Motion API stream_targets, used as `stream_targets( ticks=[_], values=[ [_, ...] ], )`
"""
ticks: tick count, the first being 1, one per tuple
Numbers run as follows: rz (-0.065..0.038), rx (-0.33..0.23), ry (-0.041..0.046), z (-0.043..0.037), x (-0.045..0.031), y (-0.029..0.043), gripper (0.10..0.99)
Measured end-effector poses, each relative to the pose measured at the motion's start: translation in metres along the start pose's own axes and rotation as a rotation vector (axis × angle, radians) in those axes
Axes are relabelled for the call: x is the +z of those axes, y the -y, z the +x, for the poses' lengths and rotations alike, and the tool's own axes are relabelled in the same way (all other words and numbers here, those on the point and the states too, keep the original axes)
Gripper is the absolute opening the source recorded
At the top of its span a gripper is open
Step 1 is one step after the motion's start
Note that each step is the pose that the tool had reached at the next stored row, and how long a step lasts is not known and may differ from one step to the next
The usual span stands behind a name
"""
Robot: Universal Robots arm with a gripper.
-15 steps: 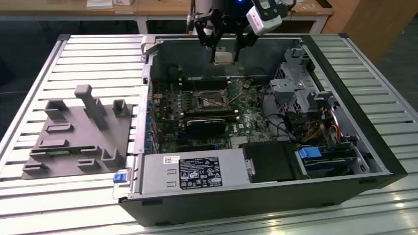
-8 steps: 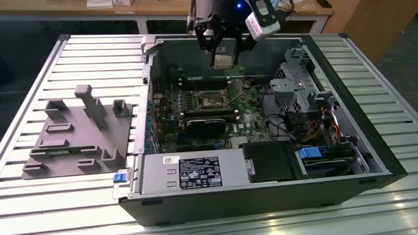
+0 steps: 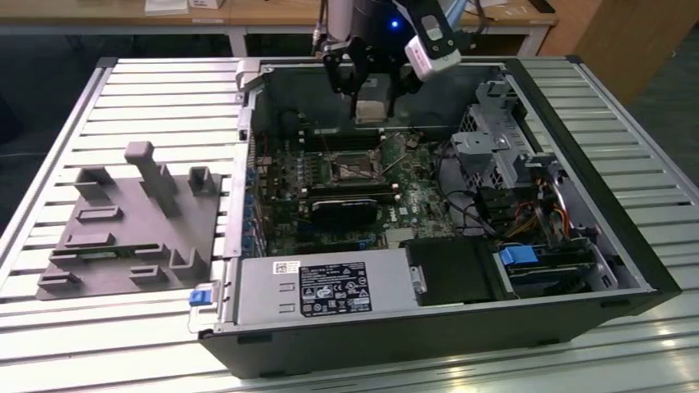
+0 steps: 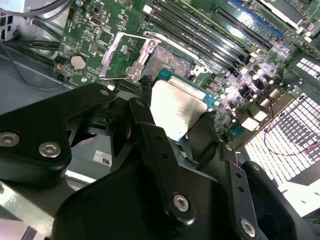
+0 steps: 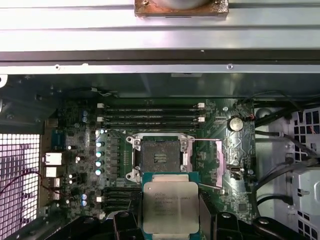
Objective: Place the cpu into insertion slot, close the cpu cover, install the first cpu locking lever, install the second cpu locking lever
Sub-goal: 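Place the cpu into insertion slot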
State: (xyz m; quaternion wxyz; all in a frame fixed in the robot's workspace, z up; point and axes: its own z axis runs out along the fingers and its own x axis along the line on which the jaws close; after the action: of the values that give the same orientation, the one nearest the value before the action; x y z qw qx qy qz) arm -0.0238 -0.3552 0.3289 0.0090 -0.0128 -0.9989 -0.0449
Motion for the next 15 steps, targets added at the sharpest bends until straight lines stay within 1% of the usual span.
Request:
stream_targets(
  ticks=[9,12,15],
  values=[
    [0.0,0.0,0.0004,0.0017,0.0164,0.0015,0.537],
    [0.0,0.0,0.0025,0.0016,0.0217,0.002,0.537],
    [-0.001,-0.001,0.0063,0.0016,0.0269,0.0025,0.537]
  ],
)
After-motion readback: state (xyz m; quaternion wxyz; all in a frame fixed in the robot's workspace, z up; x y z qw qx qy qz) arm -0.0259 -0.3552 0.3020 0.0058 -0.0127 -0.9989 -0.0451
